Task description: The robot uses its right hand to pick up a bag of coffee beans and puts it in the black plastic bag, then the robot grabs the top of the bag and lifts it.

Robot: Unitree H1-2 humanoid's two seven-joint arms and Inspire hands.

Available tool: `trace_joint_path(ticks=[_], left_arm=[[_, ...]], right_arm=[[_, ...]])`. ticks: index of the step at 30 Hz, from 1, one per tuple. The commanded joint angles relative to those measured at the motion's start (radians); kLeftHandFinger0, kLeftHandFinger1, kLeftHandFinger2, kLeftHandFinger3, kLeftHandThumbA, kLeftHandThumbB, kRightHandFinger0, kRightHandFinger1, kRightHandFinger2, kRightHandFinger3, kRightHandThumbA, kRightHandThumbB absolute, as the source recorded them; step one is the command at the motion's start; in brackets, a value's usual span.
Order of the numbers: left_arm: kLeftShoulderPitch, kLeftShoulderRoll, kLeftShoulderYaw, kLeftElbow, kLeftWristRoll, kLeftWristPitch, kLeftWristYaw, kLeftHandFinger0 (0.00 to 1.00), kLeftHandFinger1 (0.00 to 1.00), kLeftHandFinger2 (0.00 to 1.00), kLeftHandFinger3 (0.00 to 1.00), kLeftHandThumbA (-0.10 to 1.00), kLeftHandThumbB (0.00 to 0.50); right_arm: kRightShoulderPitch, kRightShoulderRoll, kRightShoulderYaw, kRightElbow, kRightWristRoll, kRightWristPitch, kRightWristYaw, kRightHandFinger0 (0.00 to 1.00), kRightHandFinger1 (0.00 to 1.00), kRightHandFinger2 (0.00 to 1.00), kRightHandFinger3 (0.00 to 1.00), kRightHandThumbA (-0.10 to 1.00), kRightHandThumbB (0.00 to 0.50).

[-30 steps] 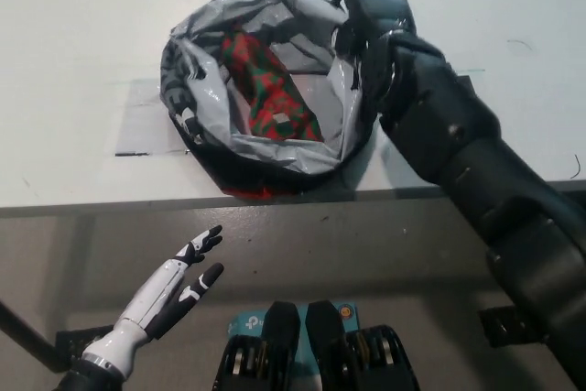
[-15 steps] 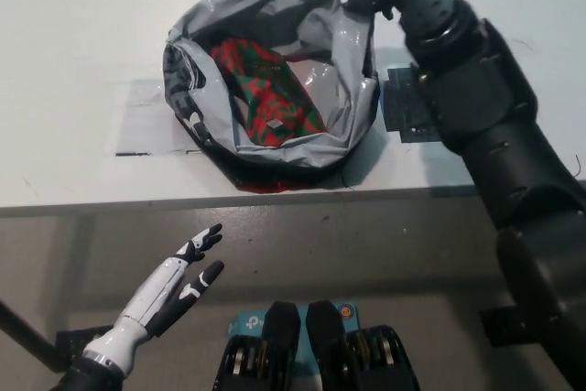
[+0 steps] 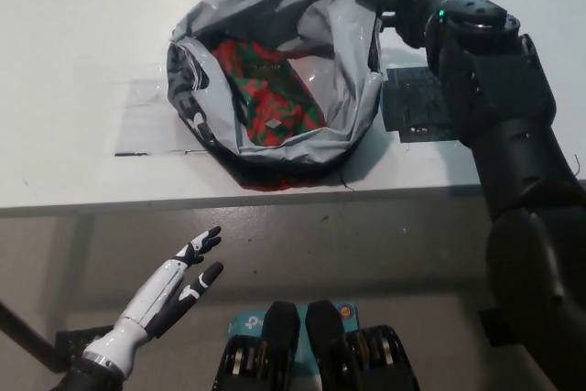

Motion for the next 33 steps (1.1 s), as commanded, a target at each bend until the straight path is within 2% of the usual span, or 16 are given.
trace_joint_path(ticks=[1,2,4,5,6,9,11,12,15,17,20,23,25,26,30,33], left_arm=[[-0.037,0.022,0.003,-0.027,-0.009,-0.03,-0.016,1.0,1.0,1.0,1.0,1.0,0.162],[-0.037,0.021,0.003,-0.026,-0.009,-0.029,-0.016,1.0,1.0,1.0,1.0,1.0,0.172],[-0.036,0.017,0.006,-0.025,-0.017,-0.021,-0.016,1.0,1.0,1.0,1.0,1.0,0.189],[-0.036,0.017,0.006,-0.024,-0.016,-0.025,-0.015,1.0,1.0,1.0,1.0,1.0,0.207],[-0.037,0.019,0.004,-0.025,-0.011,-0.026,-0.015,1.0,1.0,1.0,1.0,1.0,0.201],[-0.041,0.023,0.001,-0.023,-0.002,-0.037,-0.014,1.0,1.0,1.0,1.0,1.0,0.169],[-0.043,0.02,0.001,-0.017,-0.005,-0.046,-0.014,1.0,1.0,1.0,1.0,1.0,0.151],[-0.043,0.018,0.002,-0.016,-0.007,-0.046,-0.014,1.0,1.0,1.0,1.0,1.0,0.158],[-0.039,0.016,0.003,-0.024,-0.009,-0.035,-0.017,1.0,1.0,1.0,1.0,1.0,0.178],[-0.042,0.015,0.002,-0.017,-0.01,-0.045,-0.018,1.0,1.0,1.0,1.0,1.0,0.172],[-0.046,0.016,0.0,-0.019,-0.012,-0.043,-0.023,1.0,1.0,1.0,1.0,1.0,0.174],[-0.046,0.017,0.0,-0.021,-0.015,-0.048,-0.026,1.0,1.0,1.0,1.0,1.0,0.168],[-0.047,0.017,0.0,-0.019,-0.016,-0.051,-0.027,1.0,1.0,1.0,1.0,1.0,0.174],[-0.046,0.017,0.001,-0.024,-0.016,-0.044,-0.03,1.0,1.0,1.0,1.0,1.0,0.181],[-0.049,0.013,-0.005,-0.023,-0.014,-0.041,-0.036,1.0,1.0,1.0,1.0,1.0,0.172],[-0.048,0.006,-0.011,-0.018,-0.014,-0.043,-0.041,0.99,1.0,1.0,1.0,1.0,0.16]], right_arm=[[-0.235,0.034,-0.079,-0.04,0.232,0.019,0.04,0.0,0.07,0.49,0.52,0.37,0.0],[-0.232,0.046,-0.061,-0.072,0.205,0.019,0.023,0.0,0.07,0.49,0.54,0.27,0.006],[-0.226,0.056,-0.018,-0.11,0.153,0.019,0.009,0.0,0.08,0.49,0.55,0.23,0.017],[-0.228,0.063,0.061,-0.145,0.067,0.019,-0.003,0.0,0.1,0.52,0.57,0.23,0.071],[-0.234,0.067,0.09,-0.155,0.039,0.019,-0.005,0.0,0.12,0.56,0.61,0.19,0.075],[-0.258,0.073,0.139,-0.162,0.033,0.019,0.001,0.0,0.19,0.65,0.64,0.17,0.089],[-0.288,0.077,0.135,-0.149,0.074,0.019,0.01,0.0,0.19,0.64,0.6,0.15,0.072],[-0.316,0.086,0.11,-0.133,0.123,0.019,-0.001,0.0,0.19,0.63,0.61,0.14,0.054],[-0.36,0.099,0.066,-0.096,0.198,0.019,-0.017,0.0,0.18,0.6,0.6,0.13,0.049],[-0.382,0.099,0.057,-0.076,0.217,0.019,-0.012,0.0,0.18,0.6,0.63,0.15,0.031],[-0.39,0.103,0.037,-0.061,0.25,0.019,-0.021,0.0,0.17,0.6,0.63,0.13,0.042],[-0.39,0.105,0.031,-0.052,0.269,0.019,-0.04,0.0,0.15,0.58,0.69,0.12,0.035],[-0.394,0.098,0.029,-0.037,0.286,0.019,-0.038,0.0,0.15,0.59,0.82,0.14,0.019],[-0.396,0.095,0.021,-0.036,0.298,0.019,-0.035,0.0,0.15,0.59,0.83,0.13,0.006],[-0.456,0.08,-0.037,-0.033,0.354,0.019,-0.104,0.0,0.15,0.6,0.86,0.08,0.001],[-0.505,0.073,-0.066,-0.013,0.363,0.019,-0.131,0.0,0.16,0.61,0.84,0.11,0.0]])
